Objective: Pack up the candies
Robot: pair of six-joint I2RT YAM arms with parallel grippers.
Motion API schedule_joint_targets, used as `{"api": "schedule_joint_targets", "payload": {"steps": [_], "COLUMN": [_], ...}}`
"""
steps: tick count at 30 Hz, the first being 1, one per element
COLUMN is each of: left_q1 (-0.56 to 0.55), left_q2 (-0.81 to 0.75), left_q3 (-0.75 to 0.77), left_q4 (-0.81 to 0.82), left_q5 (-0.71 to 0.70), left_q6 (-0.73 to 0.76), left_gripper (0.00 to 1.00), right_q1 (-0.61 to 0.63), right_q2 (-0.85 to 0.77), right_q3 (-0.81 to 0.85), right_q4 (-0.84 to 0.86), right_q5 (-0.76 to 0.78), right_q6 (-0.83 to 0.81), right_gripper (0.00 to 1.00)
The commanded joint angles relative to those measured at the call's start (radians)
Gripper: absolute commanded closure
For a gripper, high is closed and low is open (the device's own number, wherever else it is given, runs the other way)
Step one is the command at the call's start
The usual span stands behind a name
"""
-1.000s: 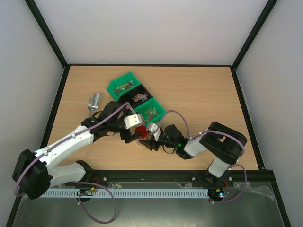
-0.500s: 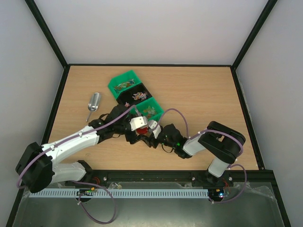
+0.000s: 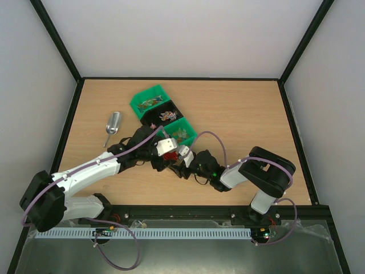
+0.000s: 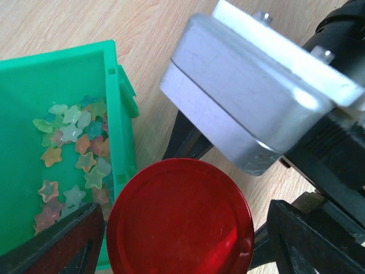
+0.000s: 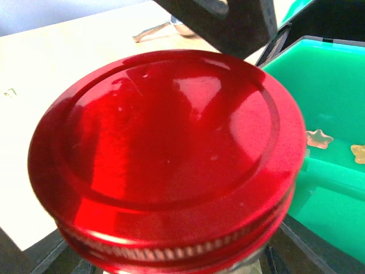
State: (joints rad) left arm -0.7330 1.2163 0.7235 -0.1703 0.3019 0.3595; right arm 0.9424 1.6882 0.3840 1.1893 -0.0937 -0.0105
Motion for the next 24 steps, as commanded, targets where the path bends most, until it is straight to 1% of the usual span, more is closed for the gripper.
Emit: {"api": "schedule_joint_targets", "payload": {"steps": [1, 3, 6, 9, 13, 16, 20, 24], "left_q1": [-0.003, -0.003, -0.003, -0.003, -0.003, -0.003, 0.004, 0.014], "left_q2": [0.017, 0.017, 0.017, 0.013, 0.011, 0.002, -0.015, -0.024], "left_q3": [-0.016, -0.016, -0.011, -0.010, -0.011, -0.017, -0.036, -0.038], "left_q4": [0.008, 0.011, 0.011, 0.009, -0.006, -0.036, -0.090, -0.196], "left_q5": [-0.018, -0.019, -0.011, -0.008, 0.003, 0.008, 0.019, 0.109], "left_q6": [0.000, -0.002, -0.003, -0.002, 0.022, 0.072, 0.164, 0.295], "left_gripper": [0.17, 0.17, 0.24, 0.28, 0.35, 0.40, 0.42, 0.44], "right_q1": [0.009, 0.009, 0.008, 0.009, 0.009, 0.009, 0.006, -0.004], "right_q2": [0.006, 0.007, 0.006, 0.008, 0.005, -0.008, -0.024, -0.040], "right_q3": [0.015, 0.015, 0.013, 0.015, 0.014, 0.005, -0.009, -0.010], "right_q4": [0.045, 0.044, 0.043, 0.039, 0.033, 0.028, 0.010, -0.032], "right_q5": [0.022, 0.019, 0.016, 0.004, -0.046, -0.106, -0.223, -0.345], "right_q6": [0.001, 0.002, 0.001, 0.001, -0.005, -0.031, -0.083, -0.127], "right_gripper": [0.52, 0.52, 0.52, 0.52, 0.52, 0.52, 0.51, 0.48]}}
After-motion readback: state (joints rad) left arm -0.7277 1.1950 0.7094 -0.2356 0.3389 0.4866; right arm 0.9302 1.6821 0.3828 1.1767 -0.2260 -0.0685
